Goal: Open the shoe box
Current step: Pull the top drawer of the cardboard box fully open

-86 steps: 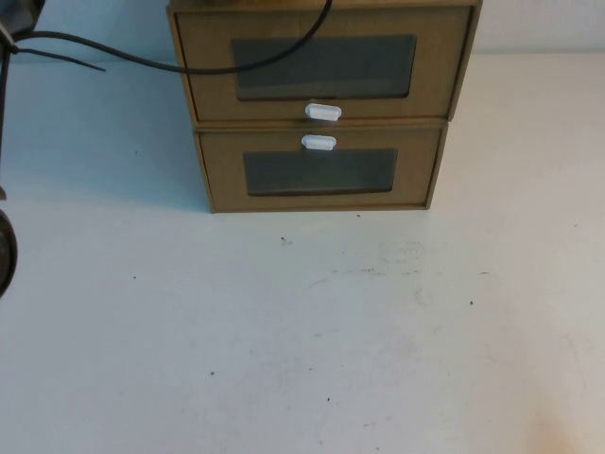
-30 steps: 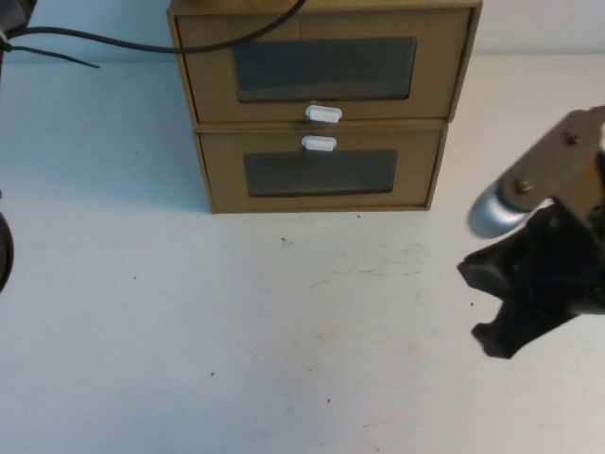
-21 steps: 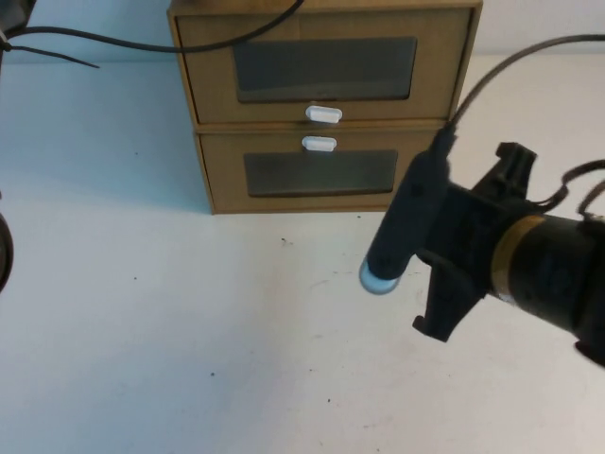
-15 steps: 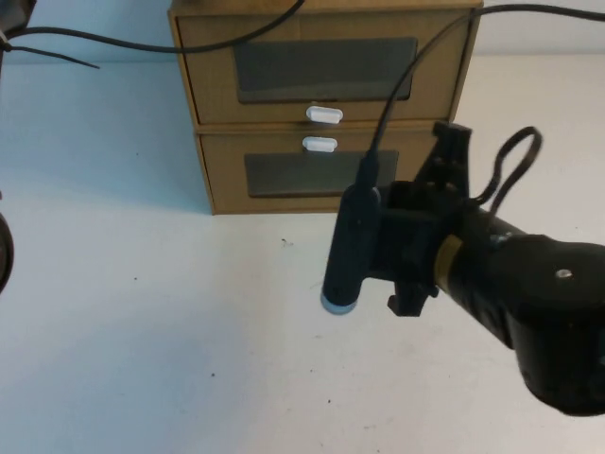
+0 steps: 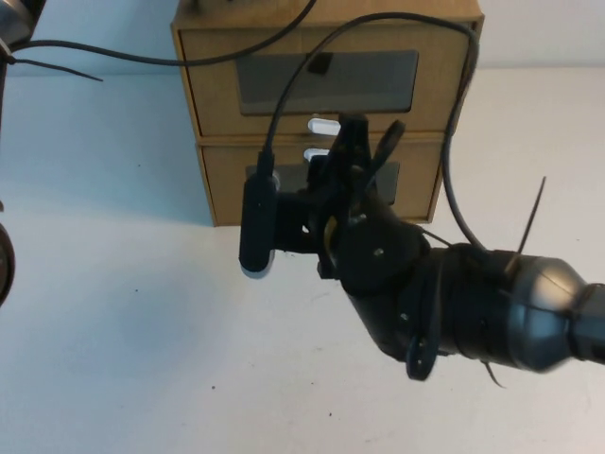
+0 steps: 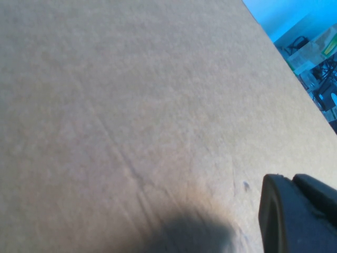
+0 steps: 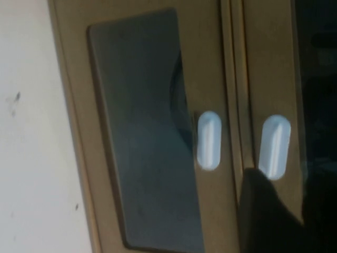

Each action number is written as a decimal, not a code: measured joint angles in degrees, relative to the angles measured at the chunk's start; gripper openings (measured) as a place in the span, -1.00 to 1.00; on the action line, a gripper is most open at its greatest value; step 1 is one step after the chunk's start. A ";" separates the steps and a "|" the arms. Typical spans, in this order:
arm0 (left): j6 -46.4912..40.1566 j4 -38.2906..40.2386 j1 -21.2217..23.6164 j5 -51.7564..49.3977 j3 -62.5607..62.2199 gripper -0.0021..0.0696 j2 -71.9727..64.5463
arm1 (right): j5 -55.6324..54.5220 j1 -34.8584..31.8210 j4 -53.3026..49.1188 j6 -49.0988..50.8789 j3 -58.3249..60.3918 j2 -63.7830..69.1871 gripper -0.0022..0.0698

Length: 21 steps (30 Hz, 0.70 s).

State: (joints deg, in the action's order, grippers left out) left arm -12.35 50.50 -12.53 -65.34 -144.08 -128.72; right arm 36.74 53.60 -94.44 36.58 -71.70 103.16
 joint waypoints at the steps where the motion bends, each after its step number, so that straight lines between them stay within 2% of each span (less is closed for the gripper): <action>1: 0.00 0.00 0.00 0.00 0.00 -0.95 0.00 | 0.13 0.00 0.00 0.00 -1.34 1.04 -0.43; 4: 0.00 0.00 0.00 0.00 0.00 -0.95 0.00 | 0.25 -0.64 0.00 -0.16 -4.52 3.64 -0.24; 7: 0.00 0.00 0.00 0.00 0.00 -0.95 0.00 | 0.38 -1.81 0.00 -0.23 -6.58 5.20 -0.18; 21: 0.00 -0.46 0.00 -0.25 0.00 -0.95 0.00 | -6.23 -7.75 -0.23 -0.23 -8.04 6.30 -0.24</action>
State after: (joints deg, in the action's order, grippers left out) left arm -12.35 50.04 -12.53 -65.59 -144.08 -128.72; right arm 30.51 45.85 -94.68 36.35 -79.74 109.46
